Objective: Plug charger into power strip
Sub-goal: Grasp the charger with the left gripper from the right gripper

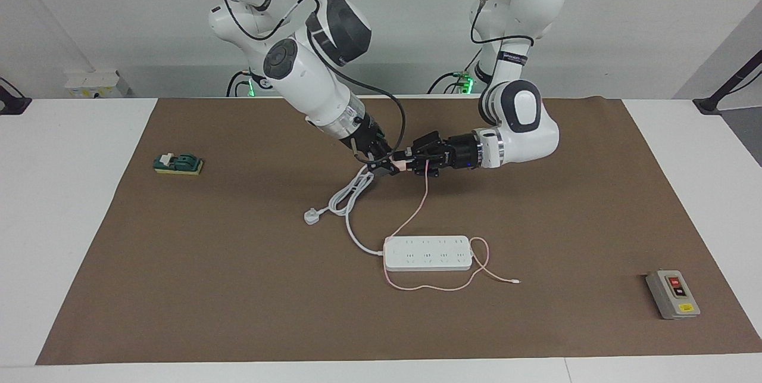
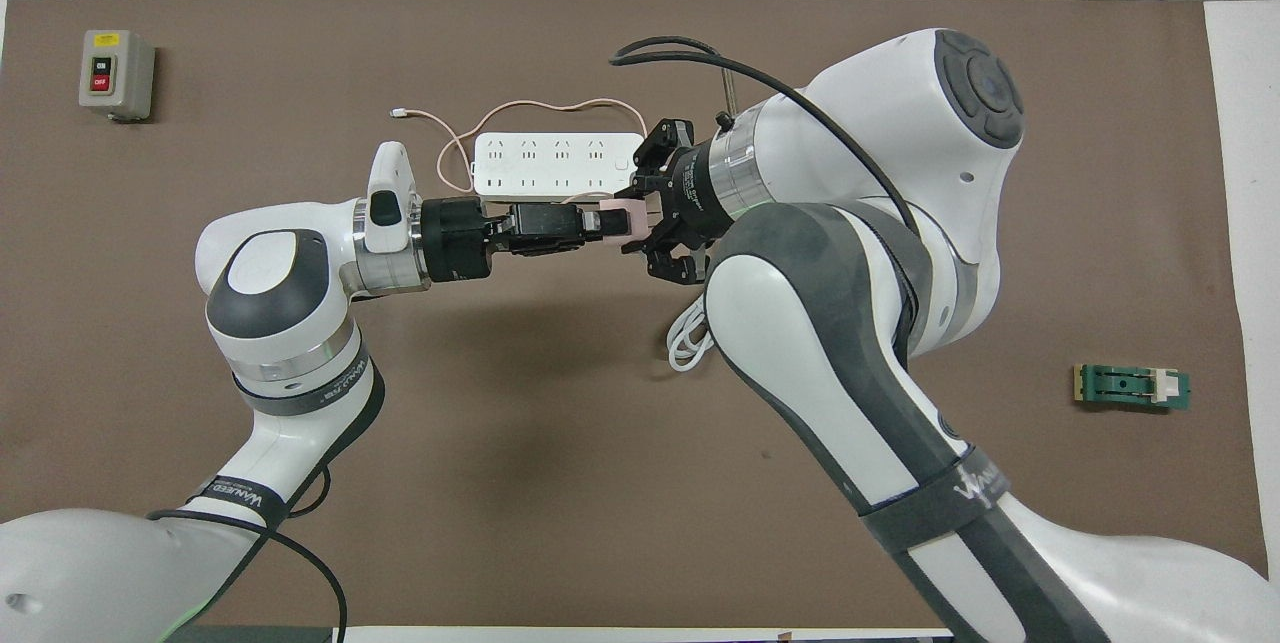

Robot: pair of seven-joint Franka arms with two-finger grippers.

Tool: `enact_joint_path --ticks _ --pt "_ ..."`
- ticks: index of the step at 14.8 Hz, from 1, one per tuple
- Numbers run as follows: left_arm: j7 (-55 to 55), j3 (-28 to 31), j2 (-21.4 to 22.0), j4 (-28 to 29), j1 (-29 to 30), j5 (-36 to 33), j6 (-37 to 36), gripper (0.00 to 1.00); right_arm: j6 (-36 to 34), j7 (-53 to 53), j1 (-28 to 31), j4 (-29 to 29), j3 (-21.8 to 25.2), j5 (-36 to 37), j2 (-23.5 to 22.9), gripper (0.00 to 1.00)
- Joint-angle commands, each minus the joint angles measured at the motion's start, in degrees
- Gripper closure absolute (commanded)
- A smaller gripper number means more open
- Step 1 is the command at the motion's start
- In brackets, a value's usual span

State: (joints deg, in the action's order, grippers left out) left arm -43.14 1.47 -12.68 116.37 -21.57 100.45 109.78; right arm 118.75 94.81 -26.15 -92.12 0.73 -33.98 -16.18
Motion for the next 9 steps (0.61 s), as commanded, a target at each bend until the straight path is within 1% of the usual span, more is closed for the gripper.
enact_joint_path --ticks 1,3,5,8,9 --pt "1.1 1.1 -0.2 -4.6 2.3 0.7 2.5 0.99 -1.2 1.9 -0.4 -1.7 0.2 1.2 0.8 0.01" --pt "2.7 1.1 -0.2 -6.4 3.4 -1.6 2.5 0.99 -1.2 1.9 -0.3 -1.6 0.2 1.5 0.8 0.0" --pt "3.3 1.0 -0.5 -8.9 6.6 -6.0 2.4 0.99 -1.2 1.9 -0.1 -1.4 0.2 1.5 0.8 0.0" --pt "4.9 1.1 -0.7 -13.1 10.4 -18.5 2.6 1.0 -2.1 1.8 1.4 -0.5 0.2 1.7 0.7 0.0" --pt "4.7 1.1 -1.1 -14.1 10.6 -22.3 3.0 1.0 -2.2 1.5 2.3 -0.3 0.3 2.8 1.0 0.0"
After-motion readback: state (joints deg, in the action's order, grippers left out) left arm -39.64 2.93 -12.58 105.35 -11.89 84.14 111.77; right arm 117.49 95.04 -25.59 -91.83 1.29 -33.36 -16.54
